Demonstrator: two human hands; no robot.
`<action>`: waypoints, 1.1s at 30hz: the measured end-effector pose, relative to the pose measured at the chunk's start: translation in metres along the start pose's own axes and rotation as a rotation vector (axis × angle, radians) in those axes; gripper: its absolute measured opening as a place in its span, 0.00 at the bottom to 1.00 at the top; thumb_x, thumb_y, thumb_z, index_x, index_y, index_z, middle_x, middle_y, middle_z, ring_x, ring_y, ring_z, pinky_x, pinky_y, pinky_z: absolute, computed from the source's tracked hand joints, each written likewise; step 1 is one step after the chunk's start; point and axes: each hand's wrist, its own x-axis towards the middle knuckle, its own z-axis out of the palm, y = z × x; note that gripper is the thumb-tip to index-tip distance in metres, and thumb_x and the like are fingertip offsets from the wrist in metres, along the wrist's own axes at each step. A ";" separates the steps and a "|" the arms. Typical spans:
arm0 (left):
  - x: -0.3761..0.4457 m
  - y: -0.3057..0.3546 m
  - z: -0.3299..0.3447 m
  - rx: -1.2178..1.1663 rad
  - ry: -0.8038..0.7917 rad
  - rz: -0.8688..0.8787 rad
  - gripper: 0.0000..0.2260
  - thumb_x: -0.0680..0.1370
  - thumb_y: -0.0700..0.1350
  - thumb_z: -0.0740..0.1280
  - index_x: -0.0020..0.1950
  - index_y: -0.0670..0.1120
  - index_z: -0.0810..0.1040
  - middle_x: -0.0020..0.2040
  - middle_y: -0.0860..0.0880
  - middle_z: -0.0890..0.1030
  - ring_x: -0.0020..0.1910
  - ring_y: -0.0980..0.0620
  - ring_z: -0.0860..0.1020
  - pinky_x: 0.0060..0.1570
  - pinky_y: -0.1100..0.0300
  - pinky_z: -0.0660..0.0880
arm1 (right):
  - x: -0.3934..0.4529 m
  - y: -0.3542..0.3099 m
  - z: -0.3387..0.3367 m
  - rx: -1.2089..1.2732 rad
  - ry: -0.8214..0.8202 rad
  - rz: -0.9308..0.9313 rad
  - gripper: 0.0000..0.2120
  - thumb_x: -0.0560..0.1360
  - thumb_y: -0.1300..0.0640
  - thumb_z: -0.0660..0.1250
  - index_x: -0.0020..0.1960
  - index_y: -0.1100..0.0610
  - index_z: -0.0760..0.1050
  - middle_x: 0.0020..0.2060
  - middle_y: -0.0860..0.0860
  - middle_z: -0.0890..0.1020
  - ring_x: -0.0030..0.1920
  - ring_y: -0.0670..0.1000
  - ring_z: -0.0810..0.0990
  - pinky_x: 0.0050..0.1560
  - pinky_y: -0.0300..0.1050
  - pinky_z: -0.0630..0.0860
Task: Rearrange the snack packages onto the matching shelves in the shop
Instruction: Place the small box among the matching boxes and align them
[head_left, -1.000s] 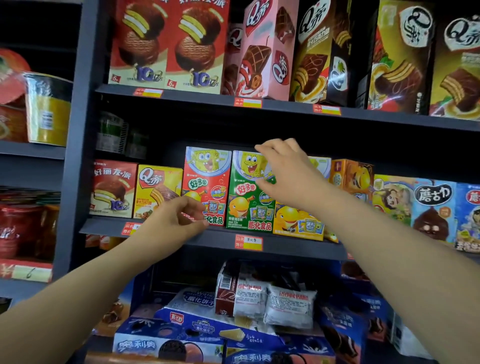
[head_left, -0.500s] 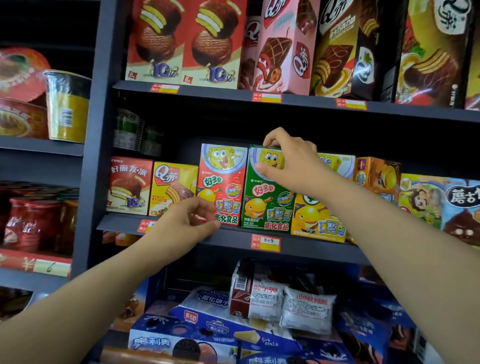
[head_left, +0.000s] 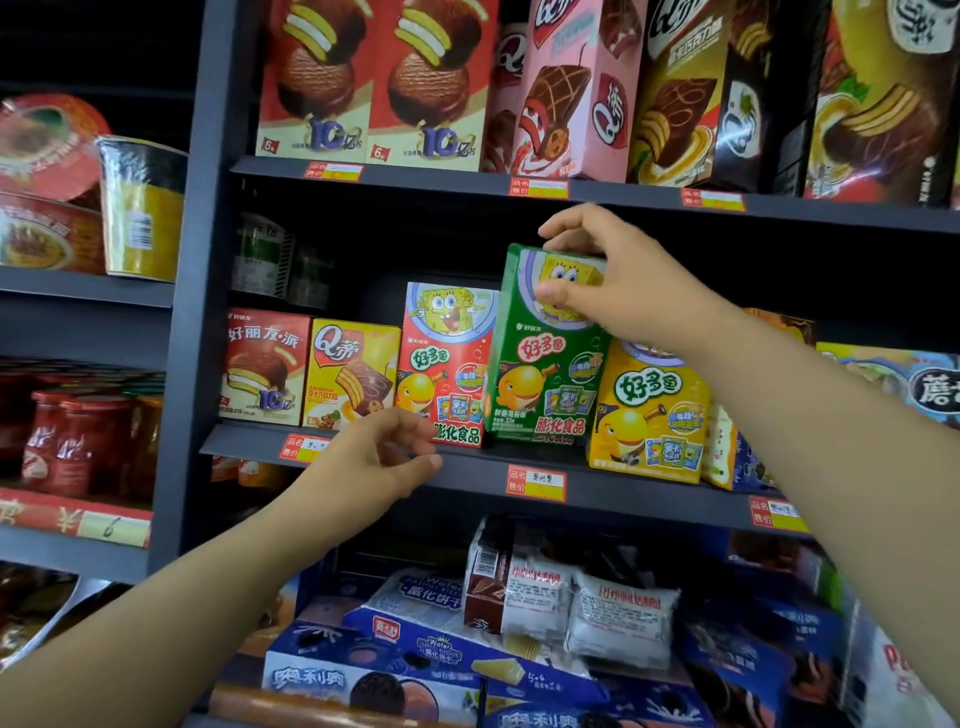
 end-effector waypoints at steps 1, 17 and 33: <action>0.000 0.000 0.000 -0.016 0.004 -0.008 0.08 0.75 0.42 0.69 0.52 0.51 0.76 0.46 0.50 0.80 0.46 0.48 0.80 0.47 0.56 0.80 | 0.001 -0.002 -0.004 0.043 0.015 -0.004 0.18 0.73 0.55 0.72 0.59 0.48 0.70 0.56 0.48 0.77 0.56 0.43 0.76 0.51 0.37 0.76; -0.009 0.044 0.011 -0.850 -0.409 -0.377 0.29 0.79 0.61 0.45 0.62 0.42 0.74 0.54 0.33 0.81 0.45 0.40 0.83 0.42 0.54 0.82 | -0.017 -0.020 -0.015 0.651 -0.059 -0.019 0.12 0.75 0.65 0.66 0.54 0.51 0.71 0.51 0.51 0.79 0.46 0.44 0.80 0.34 0.30 0.74; -0.030 0.052 0.043 -0.850 -0.068 -0.262 0.22 0.67 0.34 0.72 0.59 0.40 0.71 0.52 0.42 0.82 0.46 0.48 0.84 0.43 0.59 0.81 | -0.052 0.001 -0.023 0.450 -0.194 0.237 0.16 0.75 0.55 0.67 0.58 0.39 0.76 0.58 0.46 0.80 0.61 0.49 0.78 0.64 0.48 0.74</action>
